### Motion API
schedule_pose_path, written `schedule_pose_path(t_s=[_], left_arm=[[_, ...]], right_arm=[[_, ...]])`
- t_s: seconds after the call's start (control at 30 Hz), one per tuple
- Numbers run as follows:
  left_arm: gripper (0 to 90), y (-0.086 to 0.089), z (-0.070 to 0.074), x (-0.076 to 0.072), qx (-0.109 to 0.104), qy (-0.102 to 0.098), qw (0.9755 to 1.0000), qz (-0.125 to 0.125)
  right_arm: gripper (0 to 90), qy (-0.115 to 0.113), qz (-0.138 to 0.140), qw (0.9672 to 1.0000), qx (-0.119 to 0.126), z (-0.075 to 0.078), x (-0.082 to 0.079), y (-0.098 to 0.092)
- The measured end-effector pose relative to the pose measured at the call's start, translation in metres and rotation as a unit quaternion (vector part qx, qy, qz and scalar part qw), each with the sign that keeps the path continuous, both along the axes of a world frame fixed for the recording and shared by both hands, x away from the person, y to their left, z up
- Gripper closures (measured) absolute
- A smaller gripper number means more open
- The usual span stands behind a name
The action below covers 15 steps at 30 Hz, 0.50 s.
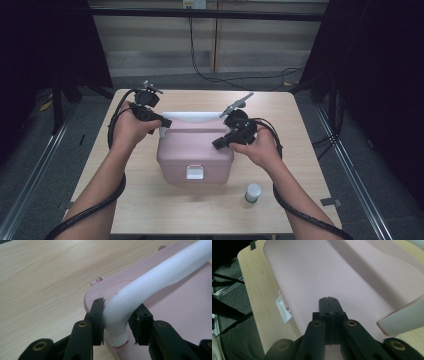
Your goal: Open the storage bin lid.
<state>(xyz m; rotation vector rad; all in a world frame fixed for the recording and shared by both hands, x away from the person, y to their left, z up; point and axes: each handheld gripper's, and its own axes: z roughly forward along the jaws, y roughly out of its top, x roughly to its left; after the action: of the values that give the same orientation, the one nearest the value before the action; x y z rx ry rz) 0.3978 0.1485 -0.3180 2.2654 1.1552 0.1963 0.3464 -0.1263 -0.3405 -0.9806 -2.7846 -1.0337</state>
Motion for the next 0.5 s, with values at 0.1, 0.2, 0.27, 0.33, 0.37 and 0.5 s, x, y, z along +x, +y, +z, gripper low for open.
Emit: schedule_pose_path(t_s=[0.1, 0.2, 0.27, 0.33, 0.37, 0.5], left_arm=[[66.5, 0.0002, 0.0012, 0.0001, 0.003, -0.002, 1.0000, -0.006], [66.7, 0.0005, 0.0027, -0.0002, 0.002, 0.000, 1.0000, -0.010], [66.8, 0.0002, 0.0035, -0.0006, 0.004, -0.003, 0.9999, -0.011], [66.9, 0.0003, 0.0046, -0.0006, 0.006, -0.004, 0.9999, -0.015], [66.9, 0.0003, 0.0052, -0.0010, 0.007, -0.004, 0.9999, -0.015], [67.1, 0.0007, 0.0082, -0.0017, 0.005, -0.006, 0.9998, -0.017]], right_arm=[[90.0, -0.008, 0.004, 1.0000, -0.001, 0.0003, -0.0011, 0.0004], [90.0, -0.004, 0.005, 1.0000, 0.001, 0.0005, -0.0025, -0.0007], [90.0, -0.005, 0.007, 1.0000, 0.004, 0.0003, -0.0034, -0.0016], [90.0, -0.007, 0.005, 0.9999, 0.006, 0.0011, -0.0047, -0.0028], [90.0, -0.006, 0.005, 0.9999, 0.008, 0.0015, -0.0054, -0.0036], [90.0, -0.012, 0.004, 0.9999, 0.006, 0.0047, -0.0072, -0.0092]])
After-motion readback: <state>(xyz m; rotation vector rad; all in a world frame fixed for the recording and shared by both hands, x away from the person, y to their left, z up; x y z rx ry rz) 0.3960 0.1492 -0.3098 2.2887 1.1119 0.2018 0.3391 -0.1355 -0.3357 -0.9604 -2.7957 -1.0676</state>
